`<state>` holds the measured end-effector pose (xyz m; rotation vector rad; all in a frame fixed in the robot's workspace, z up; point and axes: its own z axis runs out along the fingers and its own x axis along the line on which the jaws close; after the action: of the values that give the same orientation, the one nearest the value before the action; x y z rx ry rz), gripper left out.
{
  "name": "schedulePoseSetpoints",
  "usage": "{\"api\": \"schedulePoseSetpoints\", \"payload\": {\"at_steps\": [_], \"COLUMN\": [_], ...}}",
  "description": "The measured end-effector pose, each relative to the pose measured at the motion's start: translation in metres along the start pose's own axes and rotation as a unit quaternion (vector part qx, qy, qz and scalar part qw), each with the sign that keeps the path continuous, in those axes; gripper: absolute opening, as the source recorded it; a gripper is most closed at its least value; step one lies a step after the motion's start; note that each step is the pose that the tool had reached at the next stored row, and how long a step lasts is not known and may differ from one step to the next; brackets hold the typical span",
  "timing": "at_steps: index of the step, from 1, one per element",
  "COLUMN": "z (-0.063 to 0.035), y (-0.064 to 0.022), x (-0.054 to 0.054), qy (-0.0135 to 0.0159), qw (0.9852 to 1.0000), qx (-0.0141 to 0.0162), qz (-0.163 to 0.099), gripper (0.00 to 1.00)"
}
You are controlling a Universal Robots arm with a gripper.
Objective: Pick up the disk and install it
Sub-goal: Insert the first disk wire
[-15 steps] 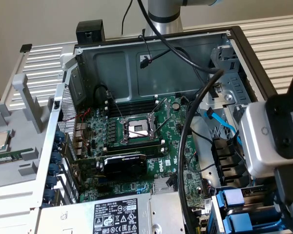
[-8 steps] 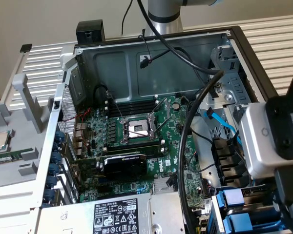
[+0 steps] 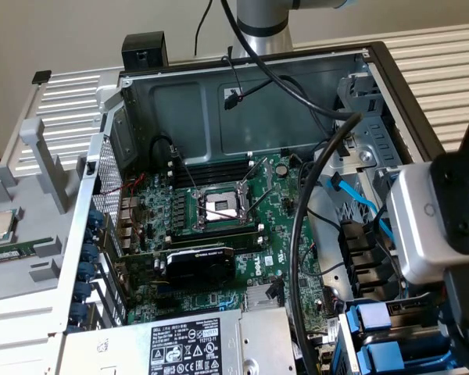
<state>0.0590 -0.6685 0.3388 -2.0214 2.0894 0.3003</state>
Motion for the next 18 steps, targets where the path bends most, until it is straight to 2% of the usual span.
{"api": "schedulePoseSetpoints", "payload": {"at_steps": [4,11,18], "z": [0.0004,0.0008,0.0012], "y": [-0.0014,-0.0046,-0.0046], "x": [0.0001,0.0001,0.0006], "qy": [-0.0021,-0.0073,-0.0098], "qw": [1.0000,1.0000,0.9999], "qx": [-0.0040,-0.0055,-0.0106], "qz": [0.001,0.002,0.003], "gripper": [0.30,0.30,0.30]}}
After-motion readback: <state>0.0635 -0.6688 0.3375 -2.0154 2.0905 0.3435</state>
